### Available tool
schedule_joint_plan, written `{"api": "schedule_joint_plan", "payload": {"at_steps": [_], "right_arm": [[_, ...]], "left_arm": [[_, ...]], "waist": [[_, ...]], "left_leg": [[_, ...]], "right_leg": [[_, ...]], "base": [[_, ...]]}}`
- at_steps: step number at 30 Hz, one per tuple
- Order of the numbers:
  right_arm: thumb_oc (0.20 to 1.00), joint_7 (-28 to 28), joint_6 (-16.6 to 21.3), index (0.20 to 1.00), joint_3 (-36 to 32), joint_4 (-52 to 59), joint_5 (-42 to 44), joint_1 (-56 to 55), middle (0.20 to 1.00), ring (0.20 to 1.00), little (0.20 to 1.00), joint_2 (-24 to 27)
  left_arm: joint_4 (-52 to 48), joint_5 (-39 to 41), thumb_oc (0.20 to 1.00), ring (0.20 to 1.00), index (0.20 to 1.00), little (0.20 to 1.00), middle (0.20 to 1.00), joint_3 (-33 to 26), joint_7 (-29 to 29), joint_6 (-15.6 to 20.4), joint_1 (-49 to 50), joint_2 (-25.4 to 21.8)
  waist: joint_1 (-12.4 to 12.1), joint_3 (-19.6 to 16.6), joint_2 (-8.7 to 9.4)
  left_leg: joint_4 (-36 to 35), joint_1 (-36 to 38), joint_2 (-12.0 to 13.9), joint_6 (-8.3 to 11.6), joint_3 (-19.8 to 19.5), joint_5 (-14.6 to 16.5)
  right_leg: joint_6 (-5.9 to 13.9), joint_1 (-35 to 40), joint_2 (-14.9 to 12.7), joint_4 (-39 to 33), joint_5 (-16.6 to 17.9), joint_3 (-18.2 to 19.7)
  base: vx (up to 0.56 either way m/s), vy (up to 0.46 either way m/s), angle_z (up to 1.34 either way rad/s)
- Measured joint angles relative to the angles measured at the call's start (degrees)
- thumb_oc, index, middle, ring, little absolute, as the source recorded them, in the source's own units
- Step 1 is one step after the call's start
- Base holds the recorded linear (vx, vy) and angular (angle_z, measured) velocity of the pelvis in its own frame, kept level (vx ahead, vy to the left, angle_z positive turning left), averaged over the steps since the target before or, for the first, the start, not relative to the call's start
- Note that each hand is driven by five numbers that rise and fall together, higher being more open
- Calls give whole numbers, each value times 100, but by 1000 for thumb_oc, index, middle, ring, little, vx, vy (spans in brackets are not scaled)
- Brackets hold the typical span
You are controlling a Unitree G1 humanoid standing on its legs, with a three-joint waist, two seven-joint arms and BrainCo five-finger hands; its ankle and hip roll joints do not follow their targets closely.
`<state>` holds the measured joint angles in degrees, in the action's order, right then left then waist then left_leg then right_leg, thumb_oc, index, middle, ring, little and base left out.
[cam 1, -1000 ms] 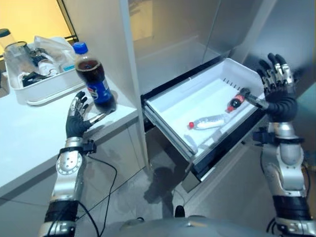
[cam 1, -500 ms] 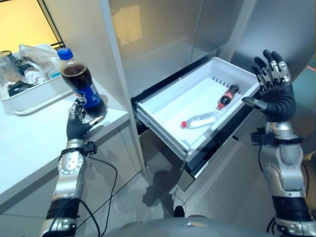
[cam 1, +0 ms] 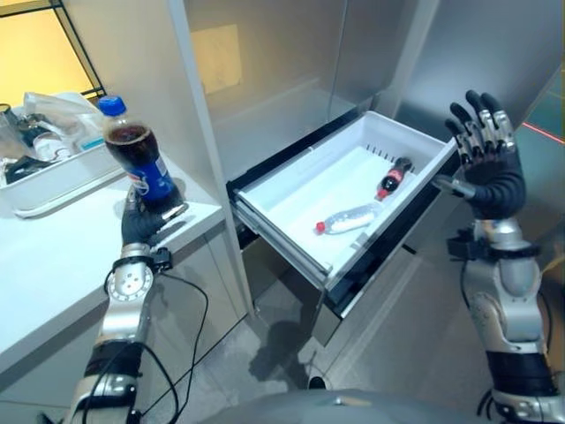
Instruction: Take the drinks into the refrigerator
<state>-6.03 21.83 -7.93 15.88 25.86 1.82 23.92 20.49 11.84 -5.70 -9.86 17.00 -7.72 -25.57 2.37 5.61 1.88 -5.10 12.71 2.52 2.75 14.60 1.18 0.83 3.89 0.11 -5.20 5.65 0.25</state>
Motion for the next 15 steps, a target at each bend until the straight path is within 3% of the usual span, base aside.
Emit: {"api": "schedule_joint_plan", "payload": {"at_steps": [15], "right_arm": [[1000,-176,-136,1000,240,5,189,-14,1000,1000,1000,2]], "left_arm": [[475,-155,1000,1000,1000,1000,1000,453,-127,-150,-1094,-291]], "waist": [[49,-21,33]], "left_leg": [[-22,38,-2,3,49,3]], "right_leg": [[6,24,-6,-1,1,16]], "base": [[0,0,0]]}}
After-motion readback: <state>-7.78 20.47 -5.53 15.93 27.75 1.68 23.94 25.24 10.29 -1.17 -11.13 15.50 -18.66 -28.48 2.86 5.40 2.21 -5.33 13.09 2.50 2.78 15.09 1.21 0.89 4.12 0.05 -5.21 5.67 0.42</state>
